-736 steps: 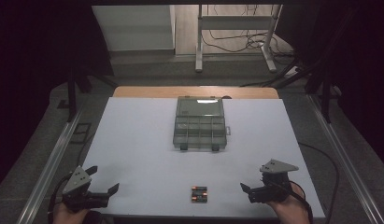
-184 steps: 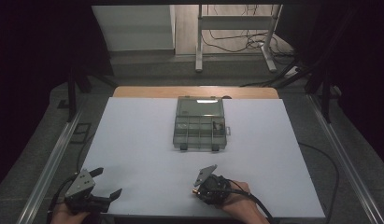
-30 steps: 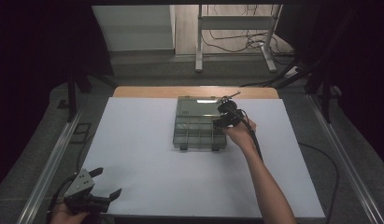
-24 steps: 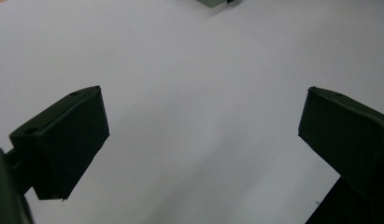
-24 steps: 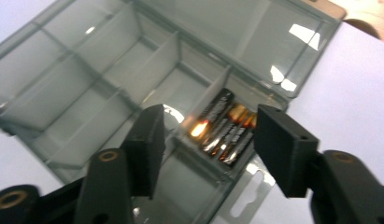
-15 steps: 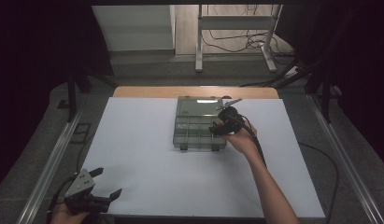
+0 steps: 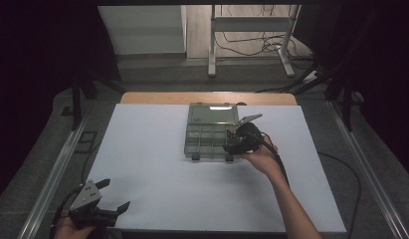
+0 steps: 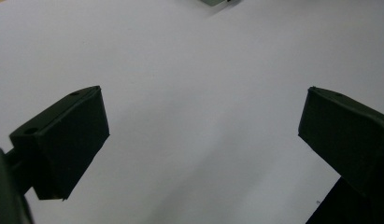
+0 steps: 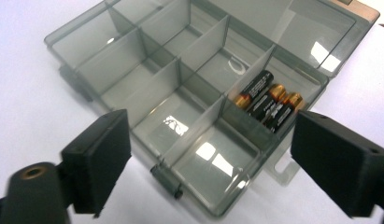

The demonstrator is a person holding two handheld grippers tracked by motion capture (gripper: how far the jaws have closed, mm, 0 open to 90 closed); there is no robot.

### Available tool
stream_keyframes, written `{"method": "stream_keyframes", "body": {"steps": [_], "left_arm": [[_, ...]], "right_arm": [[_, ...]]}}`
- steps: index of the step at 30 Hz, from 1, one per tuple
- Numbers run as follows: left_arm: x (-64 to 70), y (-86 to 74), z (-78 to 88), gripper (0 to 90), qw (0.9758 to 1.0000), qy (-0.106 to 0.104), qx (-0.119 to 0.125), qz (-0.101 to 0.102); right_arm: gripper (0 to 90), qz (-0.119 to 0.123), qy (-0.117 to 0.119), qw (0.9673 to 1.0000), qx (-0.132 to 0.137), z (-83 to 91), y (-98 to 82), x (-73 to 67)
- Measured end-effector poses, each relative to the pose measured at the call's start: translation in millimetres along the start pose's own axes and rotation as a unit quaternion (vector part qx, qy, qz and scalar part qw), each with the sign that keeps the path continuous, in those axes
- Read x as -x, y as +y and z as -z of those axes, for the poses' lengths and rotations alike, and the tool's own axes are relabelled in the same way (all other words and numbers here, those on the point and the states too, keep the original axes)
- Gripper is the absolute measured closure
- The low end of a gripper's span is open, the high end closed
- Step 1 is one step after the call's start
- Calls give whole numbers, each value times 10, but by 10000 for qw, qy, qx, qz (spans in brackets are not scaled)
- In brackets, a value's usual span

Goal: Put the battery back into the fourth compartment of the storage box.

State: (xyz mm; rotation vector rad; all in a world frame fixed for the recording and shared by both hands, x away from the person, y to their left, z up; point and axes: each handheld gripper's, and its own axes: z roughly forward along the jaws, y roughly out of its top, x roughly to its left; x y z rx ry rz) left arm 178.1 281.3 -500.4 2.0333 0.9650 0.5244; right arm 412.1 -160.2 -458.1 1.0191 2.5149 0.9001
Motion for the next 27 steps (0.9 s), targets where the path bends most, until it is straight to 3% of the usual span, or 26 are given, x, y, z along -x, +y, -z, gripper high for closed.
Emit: {"method": "stream_keyframes", "body": {"steps": [9,19,27], "left_arm": [[5,-1,1,24,10000,2,-3,-31],[7,2,-4,24,10000,9,-20,-28],[8,0,-1,25,10000,12,-18,-31]], "right_arm": [[33,113,110,9997,203,233,-126,-123],[2,351,26,9982,486,528,-406,-282],[0,139,-17,9974,703,755,-650,-320]]}}
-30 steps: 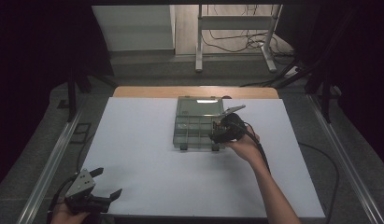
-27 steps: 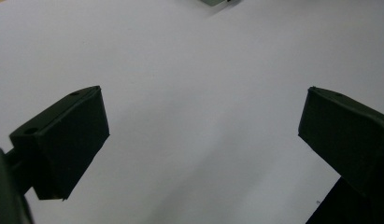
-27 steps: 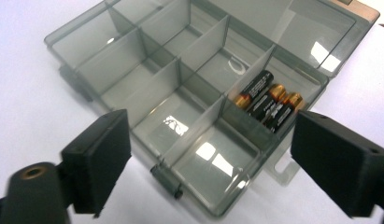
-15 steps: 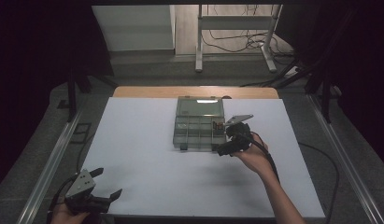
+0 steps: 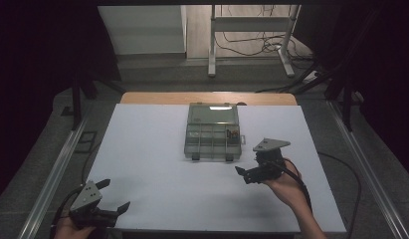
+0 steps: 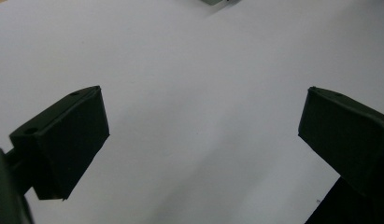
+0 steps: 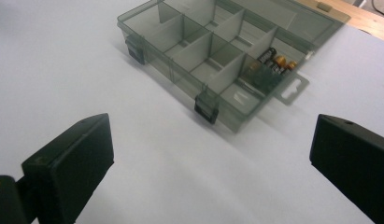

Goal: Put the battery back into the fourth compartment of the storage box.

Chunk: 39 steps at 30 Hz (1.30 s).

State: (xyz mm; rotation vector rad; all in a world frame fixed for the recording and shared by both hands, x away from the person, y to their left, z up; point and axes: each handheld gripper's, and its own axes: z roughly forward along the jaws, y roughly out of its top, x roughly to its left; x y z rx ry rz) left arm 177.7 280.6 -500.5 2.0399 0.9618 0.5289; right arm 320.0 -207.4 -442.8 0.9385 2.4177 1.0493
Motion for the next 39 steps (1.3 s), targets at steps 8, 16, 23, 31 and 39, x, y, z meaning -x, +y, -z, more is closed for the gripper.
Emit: {"method": "stream_keyframes", "body": {"steps": [8,16,23,31,39], "left_arm": [[4,-3,3,24,10000,7,-1,-5],[-6,-11,14,24,10000,21,18,62],[-21,-17,25,17,9998,50,51,162],[-29,-21,30,15,9998,52,70,205],[-31,-21,32,14,9997,46,82,206]], "right_arm": [[0,-272,-145,9993,190,272,-258,-16],[0,-458,-308,9983,175,452,-569,-13],[0,-596,-488,9965,321,627,-824,-52],[0,-816,-496,9947,377,685,-1075,-98],[0,-789,-572,9947,315,672,-1105,-118]]}}
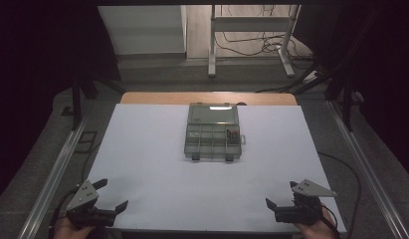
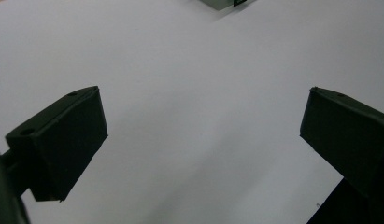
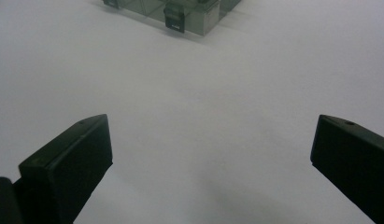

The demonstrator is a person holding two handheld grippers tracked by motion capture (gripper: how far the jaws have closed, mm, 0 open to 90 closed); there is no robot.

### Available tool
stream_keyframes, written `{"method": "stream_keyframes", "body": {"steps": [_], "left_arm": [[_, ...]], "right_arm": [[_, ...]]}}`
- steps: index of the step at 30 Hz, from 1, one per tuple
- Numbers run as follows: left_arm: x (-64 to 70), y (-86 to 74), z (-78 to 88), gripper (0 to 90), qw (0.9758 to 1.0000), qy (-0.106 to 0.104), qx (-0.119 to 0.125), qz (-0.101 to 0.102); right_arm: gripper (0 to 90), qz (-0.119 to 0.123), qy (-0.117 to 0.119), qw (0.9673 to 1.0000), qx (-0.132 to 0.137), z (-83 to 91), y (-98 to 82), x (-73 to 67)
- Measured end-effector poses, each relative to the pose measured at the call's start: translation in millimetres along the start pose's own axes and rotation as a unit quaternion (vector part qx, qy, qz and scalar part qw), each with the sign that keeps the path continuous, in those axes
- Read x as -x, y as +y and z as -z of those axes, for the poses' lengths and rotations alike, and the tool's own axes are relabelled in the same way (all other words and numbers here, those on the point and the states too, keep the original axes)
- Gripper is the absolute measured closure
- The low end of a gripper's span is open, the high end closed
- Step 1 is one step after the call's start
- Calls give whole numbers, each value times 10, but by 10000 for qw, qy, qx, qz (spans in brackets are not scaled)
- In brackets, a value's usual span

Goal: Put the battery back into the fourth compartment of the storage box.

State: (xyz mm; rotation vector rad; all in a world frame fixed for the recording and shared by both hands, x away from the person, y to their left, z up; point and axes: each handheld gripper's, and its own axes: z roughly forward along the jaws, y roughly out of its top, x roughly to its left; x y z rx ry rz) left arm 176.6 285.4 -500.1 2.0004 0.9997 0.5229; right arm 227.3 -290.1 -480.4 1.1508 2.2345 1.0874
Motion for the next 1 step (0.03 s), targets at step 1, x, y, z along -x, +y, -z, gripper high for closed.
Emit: {"method": "stream_keyframes", "body": {"steps": [1], "left_arm": [[1,2,-3,14,10000,-2,-4,2]], "right_arm": [[0,15,2,10000,-17,-4,1,-1]]}}
